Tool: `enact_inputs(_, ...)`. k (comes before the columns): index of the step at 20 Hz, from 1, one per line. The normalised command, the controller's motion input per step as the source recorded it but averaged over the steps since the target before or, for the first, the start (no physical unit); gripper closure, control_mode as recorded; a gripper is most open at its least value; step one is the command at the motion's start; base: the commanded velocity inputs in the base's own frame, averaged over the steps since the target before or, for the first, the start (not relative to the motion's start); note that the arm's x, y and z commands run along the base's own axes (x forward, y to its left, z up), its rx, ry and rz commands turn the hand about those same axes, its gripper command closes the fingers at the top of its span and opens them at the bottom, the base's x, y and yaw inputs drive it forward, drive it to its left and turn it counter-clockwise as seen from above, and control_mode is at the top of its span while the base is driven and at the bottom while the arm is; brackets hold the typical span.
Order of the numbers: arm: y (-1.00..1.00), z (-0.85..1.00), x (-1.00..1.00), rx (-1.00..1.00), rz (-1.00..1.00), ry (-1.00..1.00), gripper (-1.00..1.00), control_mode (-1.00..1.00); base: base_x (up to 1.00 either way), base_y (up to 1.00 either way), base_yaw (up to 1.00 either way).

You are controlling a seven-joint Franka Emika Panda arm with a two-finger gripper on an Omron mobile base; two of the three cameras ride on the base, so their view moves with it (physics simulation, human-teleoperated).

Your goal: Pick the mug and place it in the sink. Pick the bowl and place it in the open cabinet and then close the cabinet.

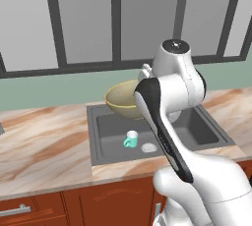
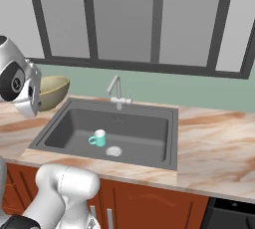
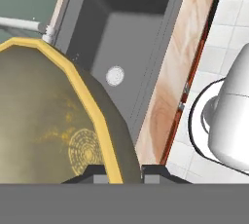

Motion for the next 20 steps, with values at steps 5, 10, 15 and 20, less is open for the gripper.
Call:
enact_inputs(5,-0.1,0.3,-0.09,0.05,-0.06,-0.01,1.0,-1.0,0.0,0.0,0.0)
enact_inputs(10,-0.22,0.2,-0.29,0.0,-0.14,-0.02,1.0,-1.0,0.0,0.0,0.0)
enact_inputs(15,-0.16,0.02,-0.14,0.0,-0.21,0.0,1.0,-1.0,0.0,0.0,0.0)
enact_inputs(20,-0.24,0.0,-0.29,0.0,-0.23,0.0,1.0,-1.0,0.0,0.0,0.0)
